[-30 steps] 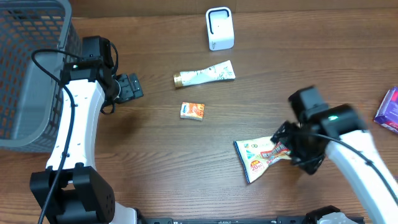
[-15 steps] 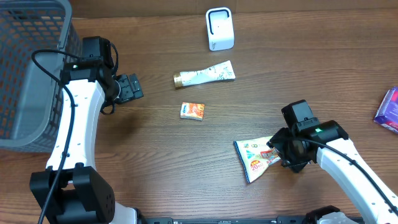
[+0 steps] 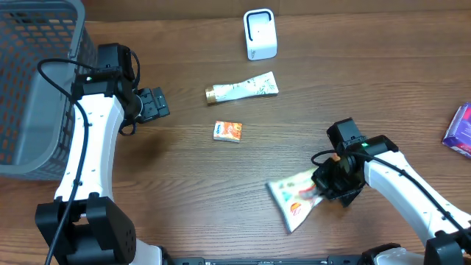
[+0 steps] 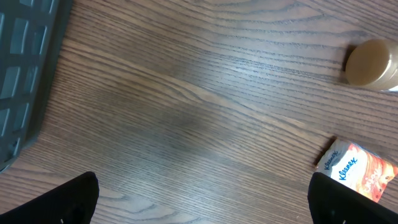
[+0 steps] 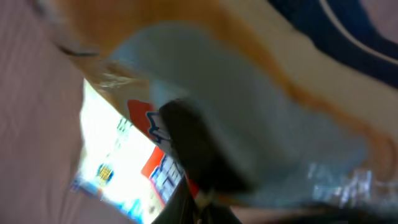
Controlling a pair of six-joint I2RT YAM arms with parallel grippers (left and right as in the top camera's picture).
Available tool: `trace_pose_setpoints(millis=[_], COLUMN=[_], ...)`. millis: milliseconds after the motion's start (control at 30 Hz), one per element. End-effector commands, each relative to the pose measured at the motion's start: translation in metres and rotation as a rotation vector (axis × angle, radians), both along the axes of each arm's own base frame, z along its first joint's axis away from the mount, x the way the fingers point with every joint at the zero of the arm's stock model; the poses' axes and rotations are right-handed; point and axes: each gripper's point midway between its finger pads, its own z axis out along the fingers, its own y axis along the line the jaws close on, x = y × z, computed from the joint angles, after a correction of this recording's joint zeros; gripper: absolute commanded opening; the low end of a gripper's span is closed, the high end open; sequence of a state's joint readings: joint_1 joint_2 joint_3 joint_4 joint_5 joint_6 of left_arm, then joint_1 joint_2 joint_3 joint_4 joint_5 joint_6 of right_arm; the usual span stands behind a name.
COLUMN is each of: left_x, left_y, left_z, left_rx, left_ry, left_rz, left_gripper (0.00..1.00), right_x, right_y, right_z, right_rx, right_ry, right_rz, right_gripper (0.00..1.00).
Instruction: Scan the item barcode
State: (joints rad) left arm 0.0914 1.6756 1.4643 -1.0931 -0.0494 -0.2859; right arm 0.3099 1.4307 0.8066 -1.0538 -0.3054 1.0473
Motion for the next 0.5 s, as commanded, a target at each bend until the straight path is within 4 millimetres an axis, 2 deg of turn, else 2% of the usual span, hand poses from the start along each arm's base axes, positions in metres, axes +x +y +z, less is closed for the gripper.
trace_pose_setpoints(millis=[0, 100, 200, 467], left_x=[0.003, 0.003, 0.003, 0.0], left_y=[0.001, 0.001, 0.001, 0.0], left_z=[0.015, 0.015, 0.015, 0.014], left_rx=[0.004, 0.004, 0.004, 0.003], left_ry=[-0.043, -0.043, -0.042, -0.03], left_rz=[0.01, 0.01, 0.01, 0.01], left_gripper=[1.0, 1.0, 1.0, 1.0], right_x=[-0.015, -0.018, -0.02, 0.001], right_y=[0.061, 0.092, 0.106, 0.116], right_z=[0.044, 0.084, 0.114, 0.126], right_rx=[0.396, 0.66, 0.804, 0.811], right_ry=[0.136, 0.226, 0.389, 0.548], right_rz=[-0.024, -0.06, -0.18, -0.394], right_gripper=[0.04, 0.04, 0.04, 0.04])
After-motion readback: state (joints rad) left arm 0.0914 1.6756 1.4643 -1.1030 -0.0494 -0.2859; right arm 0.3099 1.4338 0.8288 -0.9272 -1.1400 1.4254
